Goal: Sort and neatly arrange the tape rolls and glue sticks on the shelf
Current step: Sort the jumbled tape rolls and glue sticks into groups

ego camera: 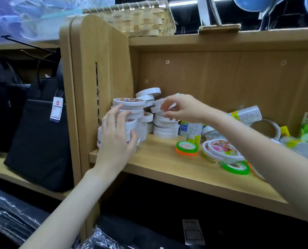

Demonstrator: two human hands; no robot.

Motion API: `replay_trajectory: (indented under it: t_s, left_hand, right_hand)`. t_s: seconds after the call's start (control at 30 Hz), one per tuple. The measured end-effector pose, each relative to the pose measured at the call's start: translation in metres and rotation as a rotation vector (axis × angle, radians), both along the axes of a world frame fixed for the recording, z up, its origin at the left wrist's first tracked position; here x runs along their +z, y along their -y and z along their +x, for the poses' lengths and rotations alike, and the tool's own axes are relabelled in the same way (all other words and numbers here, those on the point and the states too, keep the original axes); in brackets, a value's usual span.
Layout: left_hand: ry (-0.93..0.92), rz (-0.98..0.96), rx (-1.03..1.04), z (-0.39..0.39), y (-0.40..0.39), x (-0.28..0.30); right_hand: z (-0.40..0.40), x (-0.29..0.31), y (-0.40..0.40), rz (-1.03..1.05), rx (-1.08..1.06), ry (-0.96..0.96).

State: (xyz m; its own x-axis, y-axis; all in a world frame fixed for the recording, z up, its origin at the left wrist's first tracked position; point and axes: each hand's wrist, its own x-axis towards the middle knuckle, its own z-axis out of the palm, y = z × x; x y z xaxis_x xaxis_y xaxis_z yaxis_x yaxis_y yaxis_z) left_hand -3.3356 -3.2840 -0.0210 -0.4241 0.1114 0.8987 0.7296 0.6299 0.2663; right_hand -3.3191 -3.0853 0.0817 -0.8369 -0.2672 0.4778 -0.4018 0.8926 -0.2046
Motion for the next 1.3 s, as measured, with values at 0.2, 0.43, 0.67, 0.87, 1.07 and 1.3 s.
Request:
replay_trajectory:
  t_s: [0.2, 0.43, 0.67, 0.87, 1.07, 1.3]
  left_hand:
    - [0.094, -0.095, -0.258, 0.011, -0.057, 0.001]
    - [0.356, -0.479, -0.376, 0.014, -0.103, -0.006]
    - [0.329, -0.555, -0.392, 0.017, -0.103, -0.005]
    - [0.251, -0.421, -0.521, 0.037, -0.126, 0.0]
    - [0.254, -0.47, -0.58, 0.058, -0.168, 0.009]
    - [0.222, -0.394, -0.567, 0.044, -0.188, 0.025]
  right_hand:
    - [0.069, -0.002, -0.076, 0.25, -0.223, 0.241]
    - [0.094, -0.05, -0.101, 0.333, -0.236, 0.33]
    - [0.121, -0.022, -0.122, 0.167, -0.236, 0.1]
    - [0.184, 0.001, -0.143, 0.244, -0.324, 0.134]
    - [0.205, -0.058, -0.154, 0.414, -0.357, 0.369]
    - [0.213, -0.012, -0.182, -0.017, -0.285, 0.303]
